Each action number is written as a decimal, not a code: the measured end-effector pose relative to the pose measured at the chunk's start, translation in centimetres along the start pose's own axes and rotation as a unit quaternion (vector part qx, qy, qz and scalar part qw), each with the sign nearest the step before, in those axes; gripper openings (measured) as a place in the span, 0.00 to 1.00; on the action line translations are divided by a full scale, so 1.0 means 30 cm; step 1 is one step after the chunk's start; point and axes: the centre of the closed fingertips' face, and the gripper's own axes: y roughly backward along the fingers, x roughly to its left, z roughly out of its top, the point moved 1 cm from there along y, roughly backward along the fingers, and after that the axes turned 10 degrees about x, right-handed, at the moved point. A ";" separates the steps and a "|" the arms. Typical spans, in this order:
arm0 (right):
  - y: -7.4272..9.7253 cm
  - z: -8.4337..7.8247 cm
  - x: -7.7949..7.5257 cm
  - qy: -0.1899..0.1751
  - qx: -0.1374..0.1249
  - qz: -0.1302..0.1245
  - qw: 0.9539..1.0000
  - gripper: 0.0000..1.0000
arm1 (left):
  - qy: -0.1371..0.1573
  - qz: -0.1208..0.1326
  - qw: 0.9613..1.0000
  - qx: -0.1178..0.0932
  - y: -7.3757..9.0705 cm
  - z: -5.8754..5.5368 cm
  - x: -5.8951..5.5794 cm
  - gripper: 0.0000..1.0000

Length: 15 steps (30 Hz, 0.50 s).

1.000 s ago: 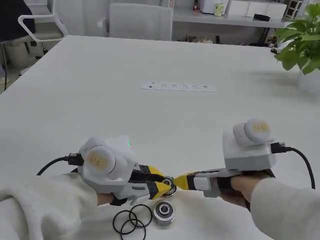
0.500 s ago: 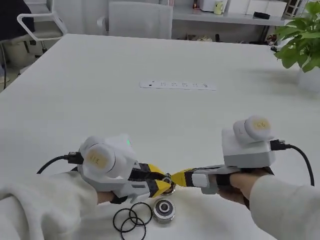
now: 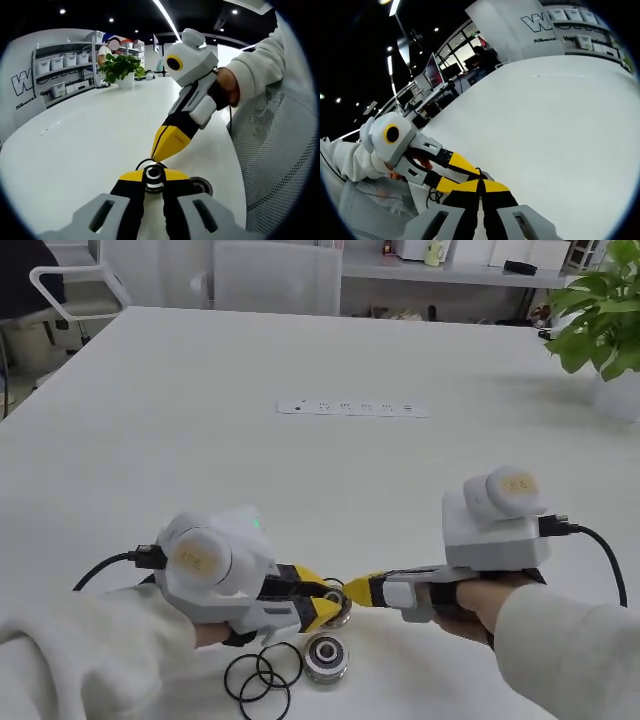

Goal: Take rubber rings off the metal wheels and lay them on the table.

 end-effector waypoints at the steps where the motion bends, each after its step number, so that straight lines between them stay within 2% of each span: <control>1: 0.000 0.000 -0.003 -0.001 0.000 -0.001 1.000 0.00 | 0.000 0.001 1.000 -0.001 -0.002 0.004 -0.002 0.08; 8: 0.004 0.001 -0.011 -0.006 -0.002 -0.005 1.000 0.00 | -0.001 0.002 1.000 0.001 -0.007 0.009 -0.005 0.08; 15: 0.006 0.002 -0.011 -0.006 -0.003 -0.005 1.000 0.00 | -0.014 0.001 1.000 0.018 -0.005 0.010 -0.005 0.08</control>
